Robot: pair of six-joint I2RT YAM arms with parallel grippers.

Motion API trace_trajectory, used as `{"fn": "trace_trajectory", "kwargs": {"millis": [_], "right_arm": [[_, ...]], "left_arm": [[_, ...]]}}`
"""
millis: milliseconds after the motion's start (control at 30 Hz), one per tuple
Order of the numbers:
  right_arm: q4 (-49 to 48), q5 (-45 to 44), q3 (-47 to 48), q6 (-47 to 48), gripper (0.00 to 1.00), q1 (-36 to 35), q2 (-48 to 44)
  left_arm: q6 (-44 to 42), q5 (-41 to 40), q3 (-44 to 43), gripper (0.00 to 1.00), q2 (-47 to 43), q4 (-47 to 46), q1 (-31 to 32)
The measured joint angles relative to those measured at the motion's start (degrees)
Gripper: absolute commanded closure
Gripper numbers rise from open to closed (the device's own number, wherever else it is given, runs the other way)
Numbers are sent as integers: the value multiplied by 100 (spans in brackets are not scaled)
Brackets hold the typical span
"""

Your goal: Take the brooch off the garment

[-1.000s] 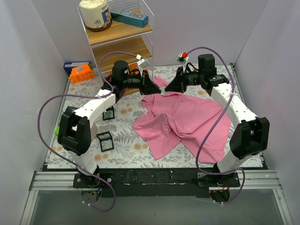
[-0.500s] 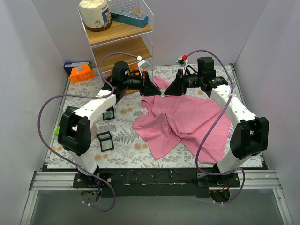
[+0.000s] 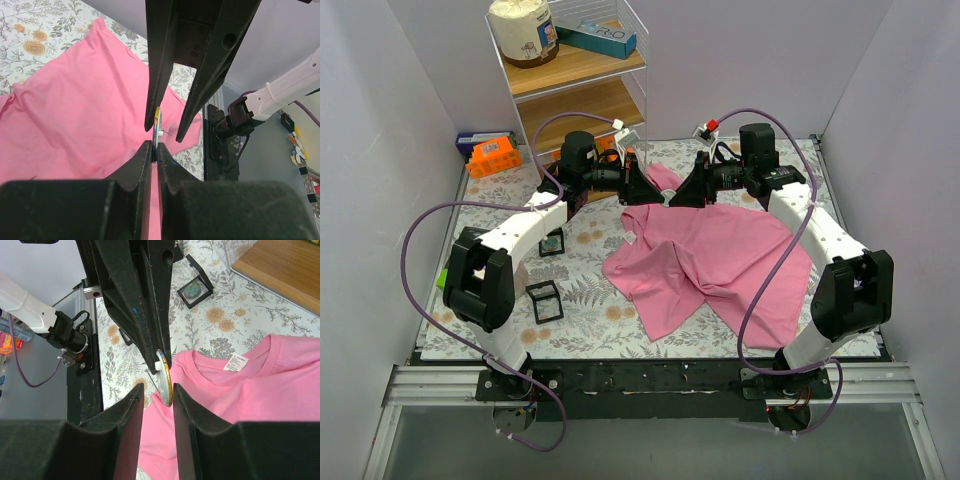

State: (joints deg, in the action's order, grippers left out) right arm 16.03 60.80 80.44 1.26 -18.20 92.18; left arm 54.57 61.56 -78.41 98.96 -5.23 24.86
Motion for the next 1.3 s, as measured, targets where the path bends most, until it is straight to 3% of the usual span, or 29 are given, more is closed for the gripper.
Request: {"fn": "trace_trajectory", "kwargs": {"millis": [700,1300], "right_arm": [[-109,-262,7,-415,75,-17,120],[-81,-446,210,-758,75,-33,382]], "left_arm": [[-20,63,0,100,28,-39,-17],[-275,37,-4,100,111,-39,-70]]}}
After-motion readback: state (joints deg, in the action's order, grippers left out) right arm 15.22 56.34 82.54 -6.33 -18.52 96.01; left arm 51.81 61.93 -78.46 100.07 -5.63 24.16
